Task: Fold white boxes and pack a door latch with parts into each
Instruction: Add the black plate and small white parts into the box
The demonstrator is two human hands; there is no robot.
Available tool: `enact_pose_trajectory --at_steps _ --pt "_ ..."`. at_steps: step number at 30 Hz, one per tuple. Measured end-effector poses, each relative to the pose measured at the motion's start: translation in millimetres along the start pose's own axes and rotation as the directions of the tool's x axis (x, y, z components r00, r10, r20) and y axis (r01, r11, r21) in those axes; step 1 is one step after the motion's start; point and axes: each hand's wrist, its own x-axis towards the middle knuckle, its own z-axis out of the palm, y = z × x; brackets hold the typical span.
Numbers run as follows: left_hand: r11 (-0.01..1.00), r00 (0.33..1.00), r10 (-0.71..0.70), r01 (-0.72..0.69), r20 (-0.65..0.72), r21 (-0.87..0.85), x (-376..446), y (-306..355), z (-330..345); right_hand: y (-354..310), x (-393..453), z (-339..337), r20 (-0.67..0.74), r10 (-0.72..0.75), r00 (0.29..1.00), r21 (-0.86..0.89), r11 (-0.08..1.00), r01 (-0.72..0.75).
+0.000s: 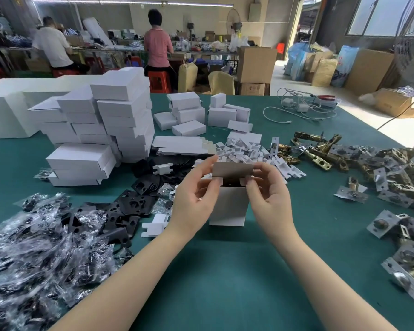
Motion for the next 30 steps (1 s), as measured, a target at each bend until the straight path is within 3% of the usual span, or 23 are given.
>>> enact_pose_trajectory --at_steps 9,16,30 --pt "0.924 0.962 0.259 -0.273 0.084 0.267 -1 -10 -8 5 -9 -7 0.071 -0.172 0.982 -0.192 0.964 0.183" --pt "0.874 0.955 0.248 -0.292 0.16 0.388 -7 -14 -9 10 -15 -10 0.106 -0.238 0.965 -0.322 0.911 0.26" --pt "0.833 0.934 0.347 -0.351 0.092 0.428 -2 -17 -5 13 -12 -9 0.116 -0.27 0.956 -0.327 0.898 0.293"
